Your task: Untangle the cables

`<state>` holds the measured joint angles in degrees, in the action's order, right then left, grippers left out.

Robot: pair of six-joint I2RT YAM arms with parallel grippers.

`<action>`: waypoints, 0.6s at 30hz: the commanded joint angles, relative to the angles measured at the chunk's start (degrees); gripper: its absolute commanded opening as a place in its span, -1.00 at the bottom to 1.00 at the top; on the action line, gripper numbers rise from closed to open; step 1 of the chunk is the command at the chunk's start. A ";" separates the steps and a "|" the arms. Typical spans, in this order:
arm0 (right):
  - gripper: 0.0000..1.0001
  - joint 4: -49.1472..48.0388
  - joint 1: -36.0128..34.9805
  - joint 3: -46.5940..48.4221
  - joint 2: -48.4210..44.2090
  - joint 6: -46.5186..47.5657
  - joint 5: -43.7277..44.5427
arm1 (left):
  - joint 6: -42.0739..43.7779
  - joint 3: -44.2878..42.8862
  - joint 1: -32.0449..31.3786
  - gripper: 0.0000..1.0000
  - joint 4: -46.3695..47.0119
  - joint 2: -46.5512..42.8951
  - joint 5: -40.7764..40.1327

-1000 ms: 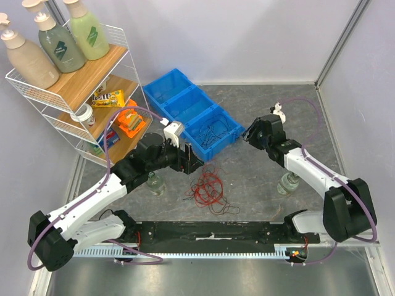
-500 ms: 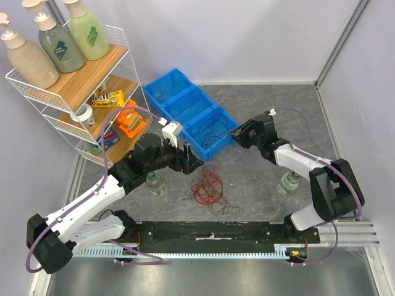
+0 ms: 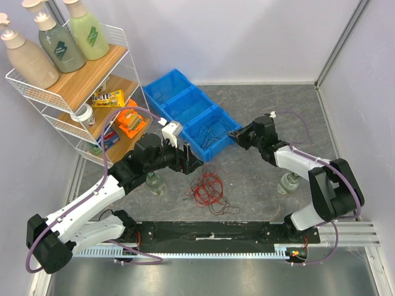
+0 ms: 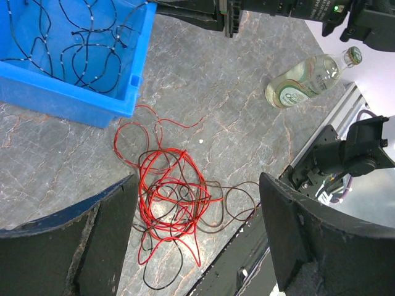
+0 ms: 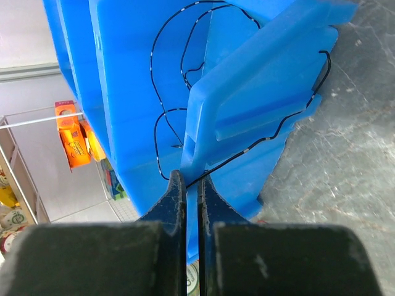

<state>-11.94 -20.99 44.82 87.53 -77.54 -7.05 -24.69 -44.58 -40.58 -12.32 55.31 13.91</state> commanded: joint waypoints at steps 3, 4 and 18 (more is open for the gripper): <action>-1.00 2.27 -0.19 -1.40 -7.01 3.00 0.99 | -1.33 -0.42 0.06 0.70 0.63 -0.29 0.15; -1.00 3.15 -0.19 -0.96 -7.54 3.27 0.90 | -1.33 -0.60 0.06 0.70 0.63 -0.20 0.06; -0.16 4.74 0.51 -0.43 -7.01 9.60 -0.51 | -1.15 -0.42 -0.11 0.70 0.45 0.06 -0.11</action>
<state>-6.42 -20.99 43.53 82.59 -70.11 -8.19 -24.69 -44.58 -40.58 -12.32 55.42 13.65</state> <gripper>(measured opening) 0.423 0.849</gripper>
